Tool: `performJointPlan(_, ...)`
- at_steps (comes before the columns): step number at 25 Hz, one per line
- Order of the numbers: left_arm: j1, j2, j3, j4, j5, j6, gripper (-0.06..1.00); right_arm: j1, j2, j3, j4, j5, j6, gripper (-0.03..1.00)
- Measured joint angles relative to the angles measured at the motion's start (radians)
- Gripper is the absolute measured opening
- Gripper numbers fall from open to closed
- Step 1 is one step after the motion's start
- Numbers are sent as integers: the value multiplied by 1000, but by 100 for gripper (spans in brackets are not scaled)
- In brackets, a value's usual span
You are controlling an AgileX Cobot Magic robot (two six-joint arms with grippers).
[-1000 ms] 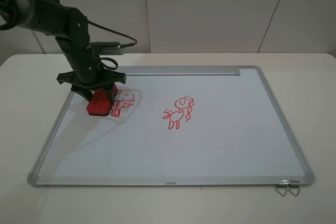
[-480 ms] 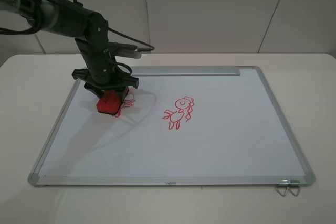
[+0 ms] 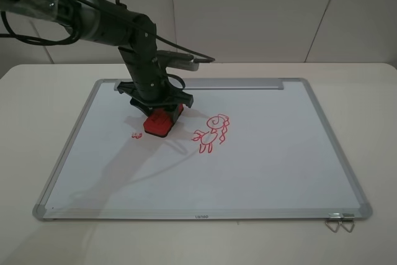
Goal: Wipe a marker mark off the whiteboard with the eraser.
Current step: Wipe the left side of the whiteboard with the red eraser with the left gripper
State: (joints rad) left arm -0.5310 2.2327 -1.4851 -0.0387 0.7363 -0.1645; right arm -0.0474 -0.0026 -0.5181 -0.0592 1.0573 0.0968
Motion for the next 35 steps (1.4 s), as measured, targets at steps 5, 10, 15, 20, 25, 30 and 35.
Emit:
performJointPlan(5, 0, 4, -6, 13, 16, -1, 56, 0, 0, 0, 0, 0, 0, 72)
performJointPlan(10, 20, -14, 17, 3, 10, -1, 56, 0, 0, 0, 0, 0, 0, 72)
performJointPlan(15, 103, -68, 111, 7, 22, -5, 56, 0, 0, 0, 0, 0, 0, 72)
performJointPlan(20, 203, -115, 192, 56, 29, -27, 56, 0, 0, 0, 0, 0, 0, 72)
performJointPlan(25, 226, -125, 210, 65, 26, -28, 56, 0, 0, 0, 0, 0, 0, 72)
performJointPlan(30, 198, -125, 212, 81, 16, -29, 56, 0, 0, 0, 0, 0, 0, 72)
performJointPlan(35, 127, -125, 216, 83, -22, -5, 56, 0, 0, 0, 0, 0, 0, 72)
